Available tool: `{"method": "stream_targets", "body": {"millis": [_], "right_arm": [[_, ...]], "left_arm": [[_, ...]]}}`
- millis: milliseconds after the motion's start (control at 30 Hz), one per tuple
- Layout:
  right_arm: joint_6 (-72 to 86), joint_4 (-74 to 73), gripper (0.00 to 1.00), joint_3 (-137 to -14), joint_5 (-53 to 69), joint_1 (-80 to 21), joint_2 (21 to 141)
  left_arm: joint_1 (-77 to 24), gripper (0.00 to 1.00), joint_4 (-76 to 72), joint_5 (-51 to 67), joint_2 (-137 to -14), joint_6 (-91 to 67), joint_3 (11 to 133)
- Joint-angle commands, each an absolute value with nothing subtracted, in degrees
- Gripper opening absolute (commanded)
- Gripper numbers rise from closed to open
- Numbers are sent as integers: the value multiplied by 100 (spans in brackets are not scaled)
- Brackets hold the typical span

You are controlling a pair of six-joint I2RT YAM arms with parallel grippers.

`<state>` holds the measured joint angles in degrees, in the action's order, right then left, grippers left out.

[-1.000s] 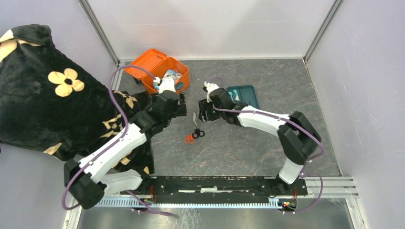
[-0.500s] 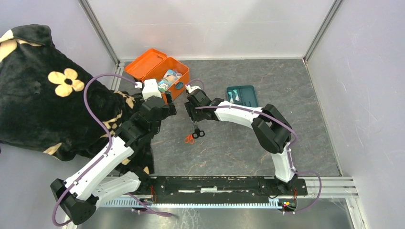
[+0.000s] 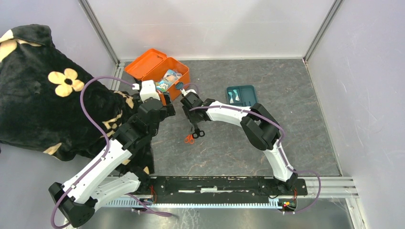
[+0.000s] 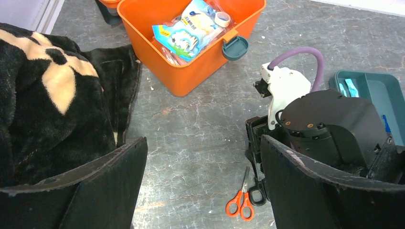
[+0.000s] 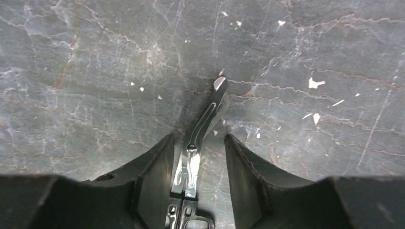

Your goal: Organize the medicine kit

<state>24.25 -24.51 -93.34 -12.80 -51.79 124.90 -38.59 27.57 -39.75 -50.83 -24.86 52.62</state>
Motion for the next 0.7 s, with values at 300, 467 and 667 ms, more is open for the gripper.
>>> {"method": "stream_targets", "body": {"millis": [300, 467, 667], "right_arm": [[2481, -2690, 22, -8535, -1335, -5037, 12127], [2370, -2425, 18, -7685, -1123, -4737, 11478], [1882, -2614, 26, -7338, -1124, -4581, 11019]], "left_arm": [[-3832, 93, 2440, -3854, -4986, -2471, 5225], [-3832, 93, 2418, -3717, -5077, -2444, 5237], [-3832, 93, 2388, -3455, -5270, -2549, 5247]]}}
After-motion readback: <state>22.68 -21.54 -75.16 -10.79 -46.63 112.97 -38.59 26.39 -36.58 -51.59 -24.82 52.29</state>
